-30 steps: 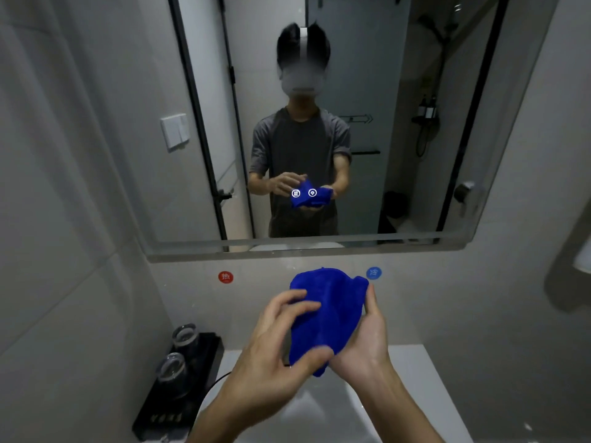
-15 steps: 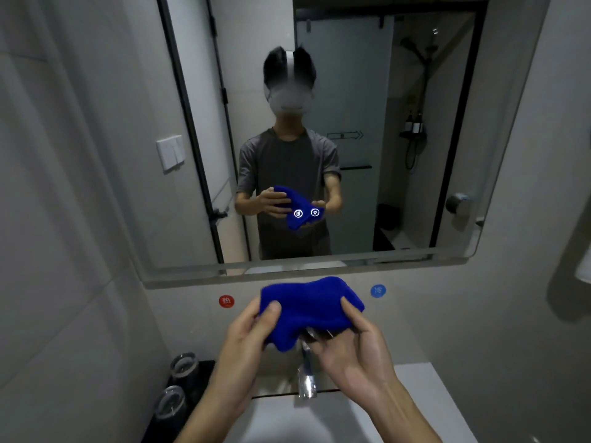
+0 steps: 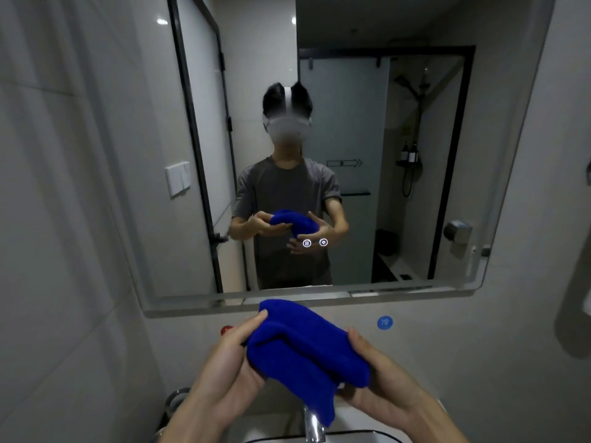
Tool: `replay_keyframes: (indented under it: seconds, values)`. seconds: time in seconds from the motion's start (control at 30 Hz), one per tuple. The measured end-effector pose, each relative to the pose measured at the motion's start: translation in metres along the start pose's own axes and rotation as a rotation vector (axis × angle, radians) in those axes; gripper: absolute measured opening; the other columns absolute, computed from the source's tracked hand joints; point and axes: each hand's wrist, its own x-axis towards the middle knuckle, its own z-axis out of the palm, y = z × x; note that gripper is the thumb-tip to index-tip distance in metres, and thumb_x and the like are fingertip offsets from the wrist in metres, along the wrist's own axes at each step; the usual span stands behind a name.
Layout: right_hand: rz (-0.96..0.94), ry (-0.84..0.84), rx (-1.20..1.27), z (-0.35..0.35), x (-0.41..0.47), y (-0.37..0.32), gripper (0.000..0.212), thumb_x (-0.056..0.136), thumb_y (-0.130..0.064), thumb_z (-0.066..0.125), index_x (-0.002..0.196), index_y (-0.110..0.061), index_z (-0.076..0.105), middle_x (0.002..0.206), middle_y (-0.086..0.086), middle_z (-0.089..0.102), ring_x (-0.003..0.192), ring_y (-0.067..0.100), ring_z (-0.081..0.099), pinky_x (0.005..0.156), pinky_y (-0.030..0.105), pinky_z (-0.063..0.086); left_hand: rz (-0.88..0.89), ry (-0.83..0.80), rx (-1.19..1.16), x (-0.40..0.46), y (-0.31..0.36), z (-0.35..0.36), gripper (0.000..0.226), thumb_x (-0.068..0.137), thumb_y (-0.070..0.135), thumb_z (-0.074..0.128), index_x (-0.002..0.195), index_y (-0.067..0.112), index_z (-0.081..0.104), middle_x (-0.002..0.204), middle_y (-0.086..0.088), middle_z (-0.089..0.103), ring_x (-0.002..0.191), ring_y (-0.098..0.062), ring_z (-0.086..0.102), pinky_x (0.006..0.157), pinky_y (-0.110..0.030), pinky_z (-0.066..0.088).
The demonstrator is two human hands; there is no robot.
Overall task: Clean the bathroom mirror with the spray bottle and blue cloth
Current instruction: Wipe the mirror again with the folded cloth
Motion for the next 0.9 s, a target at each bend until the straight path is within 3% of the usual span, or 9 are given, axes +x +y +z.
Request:
replay_keyframes:
  seconds: [0.1, 0.17, 0.23, 0.33, 0.43, 0.5, 0.63, 0.8, 0.9]
  values:
    - [0.027, -0.040, -0.086, -0.005, -0.001, -0.003, 0.060, 0.079, -0.006, 0.081, 0.133, -0.001, 0.057, 0.135, 0.033, 0.054, 0.122, 0.049, 0.055, 0.095, 0.064, 0.046, -0.039, -0.012, -0.012, 0.006, 0.002, -0.007, 0.037, 0.081, 0.017, 0.057, 0.111, -0.003, 0.066, 0.097, -0.027, 0.073, 0.077, -0.034, 0.072, 0.070, -0.042, 0.059]
    - [0.031, -0.004, -0.116, -0.016, 0.002, -0.008, 0.055, 0.084, -0.001, 0.074, 0.135, -0.003, 0.053, 0.133, 0.032, 0.055, 0.122, 0.051, 0.054, 0.092, 0.066, 0.046, -0.077, 0.007, 0.003, 0.014, 0.002, -0.009, 0.037, 0.079, 0.013, 0.058, 0.110, -0.005, 0.066, 0.088, -0.028, 0.074, 0.066, -0.035, 0.074, 0.057, -0.038, 0.061]
    - [0.005, 0.098, -0.190, -0.024, 0.003, -0.014, 0.059, 0.078, 0.001, 0.078, 0.132, -0.006, 0.056, 0.124, 0.028, 0.064, 0.116, 0.050, 0.059, 0.091, 0.064, 0.050, -0.087, 0.036, 0.064, 0.026, 0.000, -0.012, 0.042, 0.081, 0.004, 0.058, 0.122, -0.006, 0.060, 0.086, -0.031, 0.072, 0.068, -0.039, 0.073, 0.058, -0.041, 0.061]
    - [-0.085, 0.246, -0.277, -0.033, -0.003, -0.021, 0.061, 0.074, -0.001, 0.078, 0.129, -0.020, 0.059, 0.115, 0.022, 0.070, 0.106, 0.045, 0.067, 0.091, 0.060, 0.053, -0.085, -0.084, 0.218, 0.033, -0.005, -0.008, 0.062, 0.075, -0.006, 0.066, 0.131, 0.017, 0.054, 0.093, -0.030, 0.073, 0.078, -0.044, 0.073, 0.061, -0.045, 0.062]
    - [-0.195, 0.368, -0.384, -0.035, -0.013, -0.032, 0.045, 0.080, -0.008, 0.073, 0.116, -0.034, 0.066, 0.114, 0.020, 0.069, 0.100, 0.041, 0.070, 0.086, 0.055, 0.056, -0.003, -0.202, 0.435, 0.039, -0.012, 0.007, 0.087, 0.059, 0.008, 0.091, 0.132, 0.032, 0.051, 0.117, -0.024, 0.066, 0.086, -0.037, 0.074, 0.068, -0.038, 0.061]
    - [-0.261, 0.408, -0.474, -0.038, -0.021, -0.047, 0.026, 0.087, -0.011, 0.068, 0.101, -0.033, 0.073, 0.126, 0.014, 0.057, 0.107, 0.037, 0.066, 0.085, 0.051, 0.058, 0.107, -0.196, 0.599, 0.045, -0.019, 0.030, 0.065, 0.067, 0.009, 0.086, 0.123, 0.033, 0.062, 0.133, -0.008, 0.057, 0.106, -0.027, 0.069, 0.078, -0.032, 0.059]
    - [-0.392, 0.395, -0.577, -0.044, -0.038, -0.097, 0.014, 0.084, -0.020, 0.074, 0.093, -0.029, 0.077, 0.127, 0.004, 0.058, 0.107, 0.026, 0.066, 0.085, 0.046, 0.059, 0.296, -0.177, 0.730, 0.056, -0.020, 0.085, 0.030, 0.086, 0.004, 0.070, 0.100, 0.029, 0.076, 0.129, 0.003, 0.056, 0.108, -0.017, 0.065, 0.071, -0.019, 0.056]
    - [-0.597, 0.322, -1.165, -0.053, -0.063, -0.181, 0.073, 0.049, -0.048, 0.093, 0.113, -0.055, 0.059, 0.133, -0.020, 0.043, 0.114, 0.003, 0.055, 0.094, 0.022, 0.051, 0.511, -0.209, 0.742, 0.073, -0.006, 0.165, 0.029, 0.078, 0.020, 0.079, 0.104, 0.032, 0.076, 0.134, 0.008, 0.057, 0.107, -0.009, 0.069, 0.078, -0.022, 0.058]
    - [-0.798, 0.335, -1.558, -0.059, -0.067, -0.235, 0.075, 0.058, -0.043, 0.089, 0.118, -0.056, 0.047, 0.136, -0.031, 0.019, 0.113, -0.010, 0.039, 0.092, 0.005, 0.038, 0.733, -0.235, 0.932, 0.084, 0.006, 0.210, 0.059, 0.059, 0.044, 0.091, 0.115, 0.045, 0.069, 0.145, 0.032, 0.035, 0.124, 0.011, 0.051, 0.090, -0.016, 0.052]
